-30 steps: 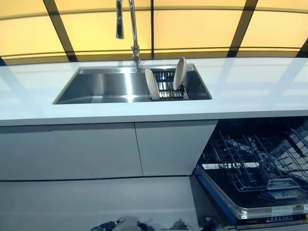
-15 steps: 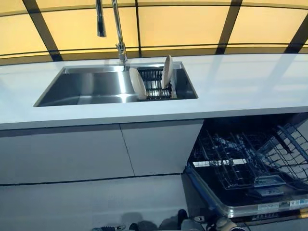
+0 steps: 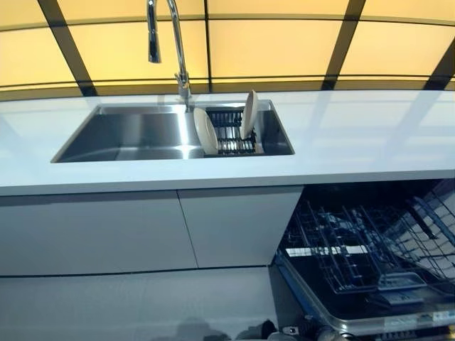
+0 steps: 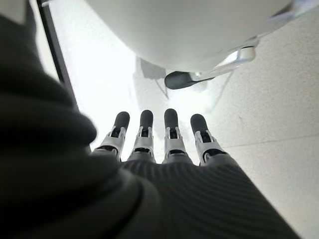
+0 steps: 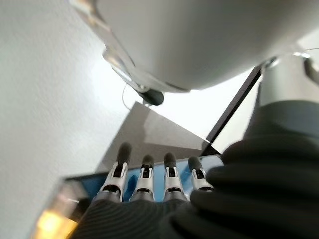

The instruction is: Take plates into dishwasher

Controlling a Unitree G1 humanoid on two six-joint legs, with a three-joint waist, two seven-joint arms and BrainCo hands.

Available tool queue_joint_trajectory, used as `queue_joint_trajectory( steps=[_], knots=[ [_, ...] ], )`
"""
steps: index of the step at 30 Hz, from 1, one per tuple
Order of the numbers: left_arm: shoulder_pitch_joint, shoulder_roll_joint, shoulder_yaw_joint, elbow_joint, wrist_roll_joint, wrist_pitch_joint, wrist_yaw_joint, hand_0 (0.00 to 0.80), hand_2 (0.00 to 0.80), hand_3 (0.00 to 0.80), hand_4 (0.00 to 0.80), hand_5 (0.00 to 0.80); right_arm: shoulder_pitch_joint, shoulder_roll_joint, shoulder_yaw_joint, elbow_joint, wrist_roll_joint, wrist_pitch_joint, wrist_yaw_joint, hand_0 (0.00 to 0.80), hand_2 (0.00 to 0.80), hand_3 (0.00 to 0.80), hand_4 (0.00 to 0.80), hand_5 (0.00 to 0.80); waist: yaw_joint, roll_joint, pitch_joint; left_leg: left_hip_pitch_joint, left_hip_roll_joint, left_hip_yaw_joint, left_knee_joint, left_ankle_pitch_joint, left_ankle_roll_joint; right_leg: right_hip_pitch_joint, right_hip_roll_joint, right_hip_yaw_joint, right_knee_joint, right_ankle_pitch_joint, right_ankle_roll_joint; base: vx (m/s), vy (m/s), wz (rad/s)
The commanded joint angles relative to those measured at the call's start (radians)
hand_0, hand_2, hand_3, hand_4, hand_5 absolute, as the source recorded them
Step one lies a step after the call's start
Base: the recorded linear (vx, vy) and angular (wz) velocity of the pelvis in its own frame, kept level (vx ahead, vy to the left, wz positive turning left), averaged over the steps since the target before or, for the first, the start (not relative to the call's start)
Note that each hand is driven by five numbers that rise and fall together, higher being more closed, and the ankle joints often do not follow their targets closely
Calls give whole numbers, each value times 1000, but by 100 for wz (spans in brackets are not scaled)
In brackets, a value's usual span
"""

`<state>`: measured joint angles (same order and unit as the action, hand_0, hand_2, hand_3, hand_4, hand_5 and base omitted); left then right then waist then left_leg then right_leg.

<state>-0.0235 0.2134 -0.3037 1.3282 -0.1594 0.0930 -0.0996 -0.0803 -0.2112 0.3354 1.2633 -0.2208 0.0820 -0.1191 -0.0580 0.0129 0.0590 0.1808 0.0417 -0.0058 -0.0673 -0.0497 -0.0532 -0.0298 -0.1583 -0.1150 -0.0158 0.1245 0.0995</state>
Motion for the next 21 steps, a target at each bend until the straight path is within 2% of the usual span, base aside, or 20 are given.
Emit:
queue_joint_trajectory(
  steps=[1, 4, 7, 8, 9, 10, 11, 12, 13, 14, 15, 16, 17, 18, 19, 20, 21],
  knots=[
    [-68, -5, -27, 22, 56, -13, -6, 0, 0, 0, 0, 0, -73, -17, 58, 26, -38, -8, -28, 0, 0, 0, 0, 0, 24, -39, 56, -2, -24, -27, 56, -38, 62, -55, -34, 11, 64, 26, 43, 107, 2, 9],
    [-80, -5, -33, 21, 68, -7, -3, 0, 0, 0, 0, 0, -81, -14, 67, 23, -49, -9, -14, 0, 0, 0, 0, 0, 27, -46, 57, -2, -20, -23, 83, -52, 62, -48, -34, 6, 88, 4, 38, 138, -13, 8],
    [-89, -5, -25, 18, 17, -18, 37, 0, 0, 0, 0, 0, -90, -17, 89, 12, -53, -13, 17, 0, 0, 0, 0, 0, 28, -64, 53, 2, 16, -3, 183, -86, 37, -33, -25, -3, 116, -24, 8, 141, -49, 0],
    [-89, -6, -13, 16, -12, -19, 51, 0, 0, 0, 0, 0, -93, -20, 94, 2, -53, -4, 31, 0, 0, 0, 0, 0, 33, -77, 53, -11, 33, 1, 271, -59, 23, -19, -22, -11, 111, -27, -8, 132, -75, -1],
    [-90, -9, 0, 15, -29, -24, 62, 0, 0, 0, 0, 0, -96, -24, 101, -10, -52, 3, 48, 0, 0, 0, 0, 0, 41, -90, 58, -51, 48, -2, 395, -5, 12, -3, -20, -18, 104, -29, -26, 83, -74, -2],
    [-90, -12, 6, 16, -32, -29, 67, 0, 0, 0, 0, 0, -97, -26, 105, -15, -53, 5, 55, 0, 0, 0, 0, 0, 47, -97, 63, -96, 51, -3, 482, 32, 9, 7, -21, -22, 102, -32, -36, 100, -62, -4],
    [-89, -18, 19, 9, -37, -53, 79, 0, 0, 0, 0, 0, -98, -33, 122, -34, -85, 5, 80, 0, 0, 0, 0, 0, 72, -111, 85, -253, 38, -21, 678, 135, 4, 44, -16, -17, 103, -49, -68, 164, 80, -9],
    [-91, -23, 23, -1, -41, -57, 85, 0, 0, 0, 0, 0, -95, -37, 134, -39, -104, 18, 86, 0, 0, 0, 0, 0, 89, -101, 97, -325, 26, -24, 649, 164, -3, 78, -2, -4, 106, -69, -74, 238, 201, -7],
    [-94, -25, 24, -5, -44, -59, 86, 0, 0, 0, 0, 0, -91, -38, 137, -36, -106, 31, 88, 0, 0, 0, 0, 0, 95, -87, 103, -325, 46, -11, 578, 163, -9, 103, 4, -2, 106, -84, -69, 290, 356, -18],
    [-99, -23, 22, -9, -36, -62, 79, 0, 0, 0, 0, 0, -87, -37, 137, -26, -103, 37, 87, 0, 0, 0, 0, 0, 102, -73, 107, -302, 72, 14, 439, 164, -13, 127, 3, -6, 102, -95, -51, 320, 403, -35],
    [-109, -22, 11, -10, -24, -67, 73, 0, 0, 0, 0, 0, -90, -36, 135, -8, -91, 34, 85, 0, 0, 0, 0, 0, 115, -51, 108, -297, 95, 26, 245, 191, -25, 157, 5, -3, 92, -107, -27, 338, 413, -58],
    [-124, -24, -4, -9, -8, -72, 68, 0, 0, 0, 0, 0, -98, -36, 132, 9, -78, 22, 81, 0, 0, 0, 0, 0, 133, -44, 117, -304, 105, 28, 136, 223, -31, 197, -2, 10, 79, -119, -11, 321, 373, -61],
    [-136, -26, -17, -8, 9, -78, 68, 0, 0, 0, 0, 0, -108, -36, 124, 21, -77, 7, 77, 0, 0, 0, 0, 0, 146, -45, 126, -300, 104, 15, 85, 241, -31, 229, -15, 22, 73, -134, 1, 287, 317, -56],
    [-140, -28, -21, -18, 39, -65, 63, 0, 0, 0, 0, 0, -118, -35, 104, 20, -92, 11, 75, 0, 0, 0, 0, 0, 150, -48, 119, -288, 89, -24, 110, 204, -13, 233, -26, 36, 89, -154, 6, 246, 290, -52],
    [-145, -26, -35, -18, 58, -70, 66, 0, 0, 0, 0, 0, -114, -36, 93, 13, -71, 31, 65, 0, 0, 0, 0, 0, 136, -53, 107, -292, 97, 24, 146, 185, -7, 236, -41, 33, 101, -161, 15, 198, 239, -30],
    [-153, -17, -49, -20, 47, -70, 70, 0, 0, 0, 0, 0, -106, -37, 88, 8, -47, 43, 59, 0, 0, 0, 0, 0, 129, -62, 102, -305, 105, 40, 194, 165, -6, 228, -64, 29, 114, -160, 26, 123, 159, -6],
    [-160, -9, -52, -25, 44, -61, 64, 0, 0, 0, 0, 0, -101, -37, 83, 4, -48, 40, 59, 0, 0, 0, 0, 0, 130, -70, 99, -315, 99, 38, 223, 149, -6, 224, -82, 28, 118, -153, 38, 77, 96, 6]
  ],
)
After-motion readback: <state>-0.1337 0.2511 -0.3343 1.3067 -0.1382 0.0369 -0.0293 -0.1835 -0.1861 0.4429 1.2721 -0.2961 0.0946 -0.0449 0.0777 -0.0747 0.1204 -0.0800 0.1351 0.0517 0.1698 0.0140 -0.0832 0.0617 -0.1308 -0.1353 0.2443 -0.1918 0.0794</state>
